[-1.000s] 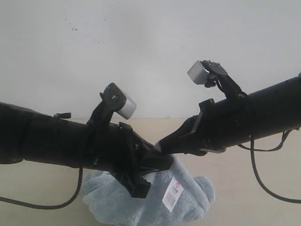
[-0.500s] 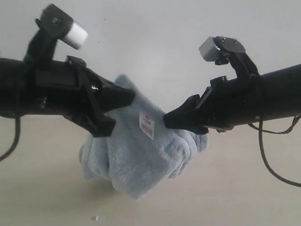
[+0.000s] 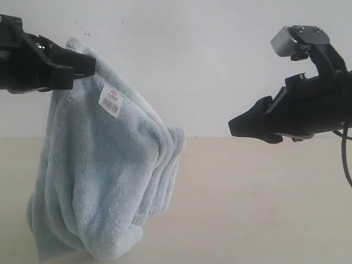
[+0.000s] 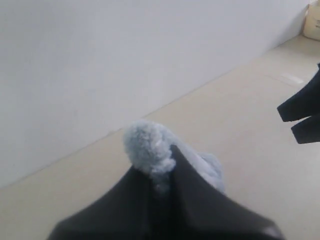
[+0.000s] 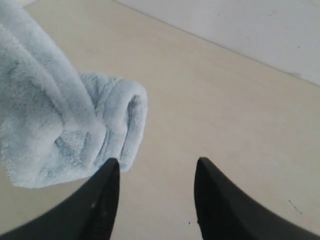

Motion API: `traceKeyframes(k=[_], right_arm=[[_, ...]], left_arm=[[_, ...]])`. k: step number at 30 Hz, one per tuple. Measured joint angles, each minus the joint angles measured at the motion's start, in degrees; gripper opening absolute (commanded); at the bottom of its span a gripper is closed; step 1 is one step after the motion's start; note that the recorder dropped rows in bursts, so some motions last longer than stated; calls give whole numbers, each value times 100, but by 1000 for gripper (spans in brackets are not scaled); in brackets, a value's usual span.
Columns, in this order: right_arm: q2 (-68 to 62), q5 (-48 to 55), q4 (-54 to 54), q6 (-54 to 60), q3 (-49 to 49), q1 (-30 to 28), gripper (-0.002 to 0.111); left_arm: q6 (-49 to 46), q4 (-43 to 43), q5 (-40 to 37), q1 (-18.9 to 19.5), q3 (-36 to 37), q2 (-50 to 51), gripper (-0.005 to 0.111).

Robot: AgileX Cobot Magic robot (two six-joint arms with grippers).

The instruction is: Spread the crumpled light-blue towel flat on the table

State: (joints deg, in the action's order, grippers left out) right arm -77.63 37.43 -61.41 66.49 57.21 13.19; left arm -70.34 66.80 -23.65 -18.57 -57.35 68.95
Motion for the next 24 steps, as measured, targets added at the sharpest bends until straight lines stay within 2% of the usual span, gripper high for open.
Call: traceKeyframes(k=[3,7,11,13,14,17,20,24], right_arm=[[0,179,26,-41,0,-86,45],[0,262,35,-68,0,-86,45],[0,312,75,-68,0,-105,45],[4,325,85,-68,0,-105,45],[4,350,85,-68,0,-105,45],[4,433,99,-78,0,-105,45],[4,568,99,-78,0,-105,45],[4,827,86,-107,0,-105,45]], left_arm=[[15,-1,-620,10,-341,258,4],[247,-180,-984,-139,-941,238,4],[1040,-1013,-1188,-139,-1704,-32,4],[1572,-1574,-1230,-139,-1864,-166,4],[2028,-2066,-1300,-116,-1873,-222,4],[2679,-2845,-1540,-81,-1647,-237,4],[2555,-2832,-1706,-81,-1324,-183,4],[2376,-2676,-1830,-81,-1248,-319,4]])
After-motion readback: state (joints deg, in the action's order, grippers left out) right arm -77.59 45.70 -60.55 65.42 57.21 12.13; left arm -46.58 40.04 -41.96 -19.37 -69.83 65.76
